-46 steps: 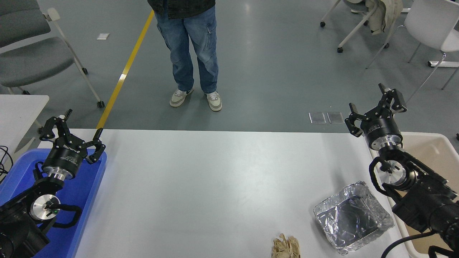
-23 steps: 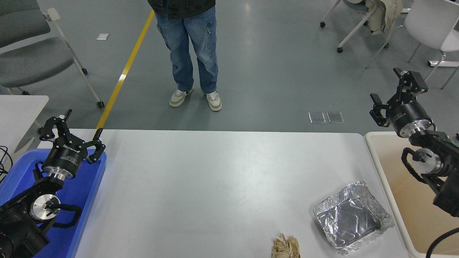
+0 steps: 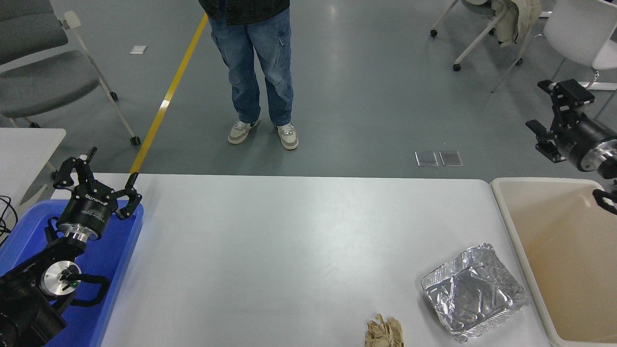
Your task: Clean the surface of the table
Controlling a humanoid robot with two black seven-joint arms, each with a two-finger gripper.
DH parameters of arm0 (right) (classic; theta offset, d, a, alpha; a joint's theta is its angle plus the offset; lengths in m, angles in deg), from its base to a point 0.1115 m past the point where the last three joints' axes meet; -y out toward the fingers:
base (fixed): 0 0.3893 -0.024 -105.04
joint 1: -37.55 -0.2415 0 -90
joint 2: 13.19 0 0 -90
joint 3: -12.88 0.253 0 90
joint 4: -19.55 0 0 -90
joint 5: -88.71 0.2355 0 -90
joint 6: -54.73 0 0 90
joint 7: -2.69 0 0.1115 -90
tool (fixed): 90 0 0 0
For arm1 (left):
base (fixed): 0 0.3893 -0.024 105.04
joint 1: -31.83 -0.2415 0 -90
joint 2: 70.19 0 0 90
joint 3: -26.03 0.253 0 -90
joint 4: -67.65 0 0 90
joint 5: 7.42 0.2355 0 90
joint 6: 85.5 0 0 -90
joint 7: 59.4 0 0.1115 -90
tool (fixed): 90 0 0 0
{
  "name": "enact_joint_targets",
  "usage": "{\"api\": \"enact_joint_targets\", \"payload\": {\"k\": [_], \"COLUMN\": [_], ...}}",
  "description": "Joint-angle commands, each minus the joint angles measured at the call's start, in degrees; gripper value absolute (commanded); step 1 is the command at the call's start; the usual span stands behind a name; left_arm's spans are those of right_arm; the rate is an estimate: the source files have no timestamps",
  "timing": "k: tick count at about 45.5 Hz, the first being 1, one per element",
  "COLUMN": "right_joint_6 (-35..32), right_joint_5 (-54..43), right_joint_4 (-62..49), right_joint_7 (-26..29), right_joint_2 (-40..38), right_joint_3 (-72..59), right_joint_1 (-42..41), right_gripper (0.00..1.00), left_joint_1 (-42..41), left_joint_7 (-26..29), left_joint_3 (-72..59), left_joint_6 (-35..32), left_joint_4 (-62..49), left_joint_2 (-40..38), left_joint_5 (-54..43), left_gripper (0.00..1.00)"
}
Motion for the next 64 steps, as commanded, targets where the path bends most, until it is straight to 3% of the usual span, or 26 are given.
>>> {"api": "enact_joint_targets", "payload": {"k": [1,17,30,37,55,64], "right_joint_6": [-0.2,-0.6,-0.6,-0.5,-0.1,3.0], "right_joint_5": [-13.0,-32.7,-51.9,-57.3,-65.6,-65.4], "right_joint_4": [-0.1,0.5,4.1,6.0,14.9,9.9], "right_joint_7": [0.2,-0.9,-10.5,-14.1,-14.5,-13.7], "right_joint_2": [-1.9,-2.7,-2.6,-1.9,-0.3,5.5], "right_joint_3": [-14.0,-25.6,-30.8,-36.3,-42.8,-42.5], "right_joint_1": [-6.5,-13.2,-16.4,-17.3,-16.6,-8.1], "right_gripper": [0.99,0.99,0.99,0.98,0.98,0.98], "left_joint_1": [0.0,0.0,0.0,0.0,0.0,0.0], "left_joint_7": [0.0,0.0,0.0,0.0,0.0,0.0], "left_joint_3": [0.0,0.0,0.0,0.0,0.0,0.0], "left_joint_6": [0.0,0.0,0.0,0.1,0.0,0.0], "left_joint_4": [0.0,0.0,0.1,0.1,0.0,0.0], "left_joint_2": [0.0,0.0,0.0,-0.1,0.0,0.0], "left_joint_5": [0.0,0.0,0.0,0.0,0.0,0.0], "left_gripper": [1.0,1.0,1.0,1.0,1.0,1.0]}}
